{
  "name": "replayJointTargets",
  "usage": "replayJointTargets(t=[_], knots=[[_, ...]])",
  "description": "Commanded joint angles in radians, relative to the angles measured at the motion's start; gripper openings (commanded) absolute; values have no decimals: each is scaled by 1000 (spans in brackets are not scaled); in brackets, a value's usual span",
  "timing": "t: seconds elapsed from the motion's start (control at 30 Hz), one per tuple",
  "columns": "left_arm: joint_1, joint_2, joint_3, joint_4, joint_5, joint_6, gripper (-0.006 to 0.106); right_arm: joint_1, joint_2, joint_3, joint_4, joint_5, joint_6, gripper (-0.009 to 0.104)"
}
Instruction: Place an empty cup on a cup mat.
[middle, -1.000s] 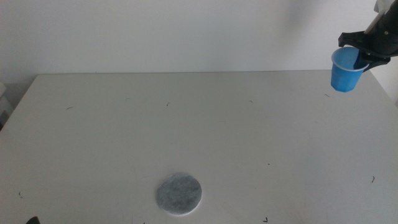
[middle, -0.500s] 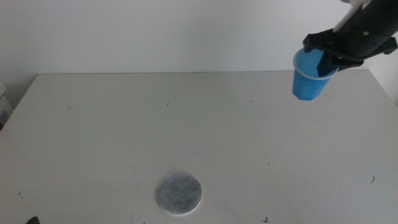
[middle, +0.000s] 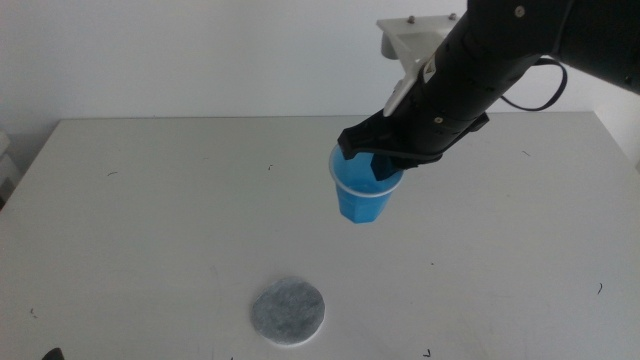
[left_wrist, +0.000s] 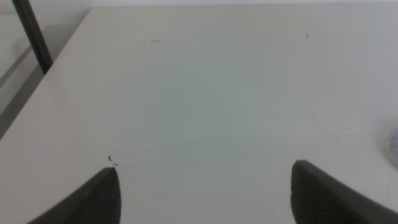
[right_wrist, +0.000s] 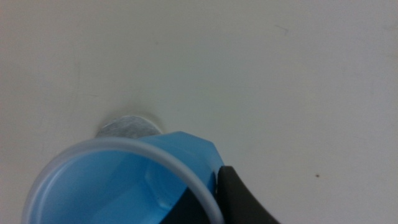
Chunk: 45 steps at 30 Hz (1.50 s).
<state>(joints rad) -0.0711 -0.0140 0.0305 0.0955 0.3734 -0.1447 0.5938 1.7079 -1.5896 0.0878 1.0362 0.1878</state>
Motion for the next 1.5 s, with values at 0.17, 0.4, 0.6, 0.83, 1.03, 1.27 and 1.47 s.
replayJointTargets(t=[0.17,0.4,0.6,0.83,1.03,1.27,1.47], knots=[[1,-12,-6,1,-66,-4,105,110,18,-24,-14,-77,16,-1],[1,-12,-6,1,-66,-4,105,174,109,-24,-14,-111,23,-1],[1,-12,-6,1,-66,-4,105,201,184,-24,-9,-126,23,-1],[1,-12,-6,1,-66,-4,105,212,239,-24,4,-154,22,-1],[1,-12,-6,1,-66,-4,105,212,259,-24,0,-170,15,-1],[1,-12,-6,1,-66,-4,105,212,279,-24,-11,-170,15,-1],[1,-12,-6,1,-66,-4,105,212,279,-24,-16,-170,15,14]])
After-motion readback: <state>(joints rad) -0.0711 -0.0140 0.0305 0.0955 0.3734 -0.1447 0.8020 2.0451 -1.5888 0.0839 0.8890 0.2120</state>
